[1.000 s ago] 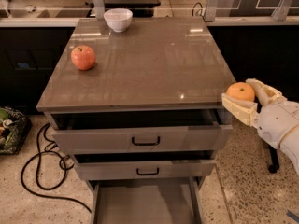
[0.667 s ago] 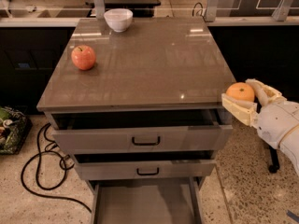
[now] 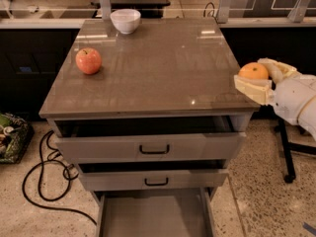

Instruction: Pick orange from bottom drawer and place on counter

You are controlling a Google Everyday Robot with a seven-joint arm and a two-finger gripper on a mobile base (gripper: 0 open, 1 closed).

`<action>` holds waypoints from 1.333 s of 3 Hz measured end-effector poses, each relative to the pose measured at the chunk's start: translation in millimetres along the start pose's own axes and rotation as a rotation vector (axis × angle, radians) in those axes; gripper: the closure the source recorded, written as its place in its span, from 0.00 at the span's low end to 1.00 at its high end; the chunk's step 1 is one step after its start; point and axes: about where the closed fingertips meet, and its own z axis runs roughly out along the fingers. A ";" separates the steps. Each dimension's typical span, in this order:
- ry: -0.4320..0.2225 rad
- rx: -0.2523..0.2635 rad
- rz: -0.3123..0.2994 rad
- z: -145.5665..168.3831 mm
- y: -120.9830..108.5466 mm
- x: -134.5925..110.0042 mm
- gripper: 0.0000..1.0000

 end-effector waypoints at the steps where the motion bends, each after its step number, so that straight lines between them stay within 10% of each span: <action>1: 0.011 -0.007 0.002 28.6 -34.6 -11.9 1.00; 2: 0.044 -0.087 0.061 89.4 -50.8 5.6 1.00; 4: 0.016 -0.329 0.103 198.1 21.8 -4.8 1.00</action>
Offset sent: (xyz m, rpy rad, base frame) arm 0.1953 0.0745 -0.0096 0.0499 0.1529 0.2455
